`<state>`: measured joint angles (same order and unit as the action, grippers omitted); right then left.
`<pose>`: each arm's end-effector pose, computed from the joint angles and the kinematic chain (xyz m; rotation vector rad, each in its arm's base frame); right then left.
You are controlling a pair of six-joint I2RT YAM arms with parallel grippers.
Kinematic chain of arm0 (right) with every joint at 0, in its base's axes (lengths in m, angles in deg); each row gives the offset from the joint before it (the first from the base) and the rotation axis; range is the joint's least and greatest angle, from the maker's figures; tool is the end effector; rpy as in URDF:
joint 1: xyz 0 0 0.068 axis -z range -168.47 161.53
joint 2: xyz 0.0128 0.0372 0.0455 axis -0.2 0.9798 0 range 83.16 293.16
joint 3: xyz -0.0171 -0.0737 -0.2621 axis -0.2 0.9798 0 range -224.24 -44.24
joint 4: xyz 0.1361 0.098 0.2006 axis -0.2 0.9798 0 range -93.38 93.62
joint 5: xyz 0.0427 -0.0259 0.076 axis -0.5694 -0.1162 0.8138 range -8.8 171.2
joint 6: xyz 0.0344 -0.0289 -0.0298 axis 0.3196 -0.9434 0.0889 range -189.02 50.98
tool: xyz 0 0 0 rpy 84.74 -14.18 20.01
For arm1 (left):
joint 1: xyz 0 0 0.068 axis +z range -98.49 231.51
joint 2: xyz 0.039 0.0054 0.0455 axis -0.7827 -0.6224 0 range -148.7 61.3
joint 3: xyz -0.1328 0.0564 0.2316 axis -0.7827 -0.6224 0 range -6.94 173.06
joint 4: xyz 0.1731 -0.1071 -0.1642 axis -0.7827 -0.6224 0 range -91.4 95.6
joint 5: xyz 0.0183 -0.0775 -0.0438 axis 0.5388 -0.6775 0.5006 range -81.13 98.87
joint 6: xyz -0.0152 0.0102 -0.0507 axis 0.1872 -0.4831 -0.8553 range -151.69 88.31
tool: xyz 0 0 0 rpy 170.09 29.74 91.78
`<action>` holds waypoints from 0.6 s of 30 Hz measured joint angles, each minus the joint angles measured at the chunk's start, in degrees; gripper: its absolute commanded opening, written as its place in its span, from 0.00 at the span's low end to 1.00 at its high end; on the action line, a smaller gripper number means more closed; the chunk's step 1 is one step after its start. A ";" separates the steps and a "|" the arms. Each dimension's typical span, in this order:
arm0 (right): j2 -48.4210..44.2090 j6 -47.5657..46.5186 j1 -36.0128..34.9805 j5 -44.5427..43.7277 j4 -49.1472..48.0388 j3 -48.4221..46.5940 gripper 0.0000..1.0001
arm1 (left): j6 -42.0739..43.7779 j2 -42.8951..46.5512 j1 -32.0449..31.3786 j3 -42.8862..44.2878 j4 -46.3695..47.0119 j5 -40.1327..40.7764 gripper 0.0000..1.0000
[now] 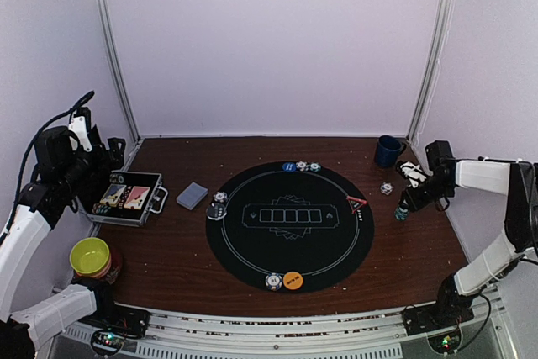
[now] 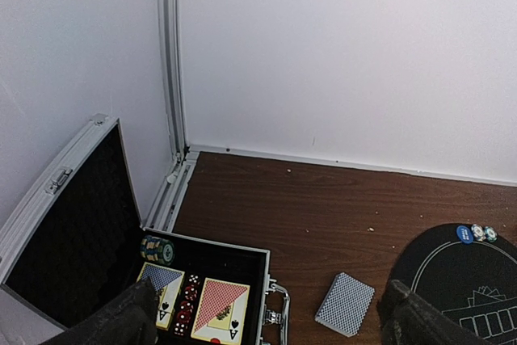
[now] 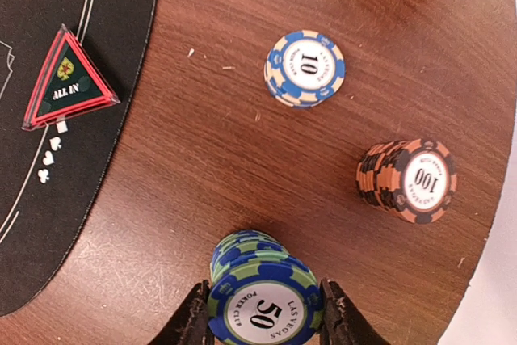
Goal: Distribute texas hold em gaming equipment
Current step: Pick up the pile of poker chips from the pile of poker chips, then place the poker chips pile in the big blind area.
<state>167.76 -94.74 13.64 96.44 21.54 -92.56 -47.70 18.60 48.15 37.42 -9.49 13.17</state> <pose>0.2806 -0.0010 0.1847 -0.6163 2.5143 0.1763 0.1756 -0.0077 0.3342 -0.2523 1.7902 -0.1730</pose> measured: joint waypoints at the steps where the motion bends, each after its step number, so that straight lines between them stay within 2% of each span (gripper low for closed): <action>1: -0.52 -0.07 0.00 0.02 0.13 0.00 0.31 | 0.00 0.00 0.00 0.00 0.00 0.00 0.98; 6: -2.75 -1.27 -0.87 0.94 2.80 -0.55 0.30 | -0.02 0.00 0.04 0.00 -0.02 0.00 0.98; 10: -4.70 -2.69 -5.62 1.62 6.71 -3.19 0.30 | 0.00 0.00 0.04 0.00 -0.02 0.00 0.98; 18: -8.87 -2.19 -26.93 1.46 11.58 -11.06 0.30 | 0.00 0.02 0.07 0.00 0.00 0.00 0.98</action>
<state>158.88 -96.92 -13.28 97.91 33.13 -103.62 -47.70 18.63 48.22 37.42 -9.49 13.17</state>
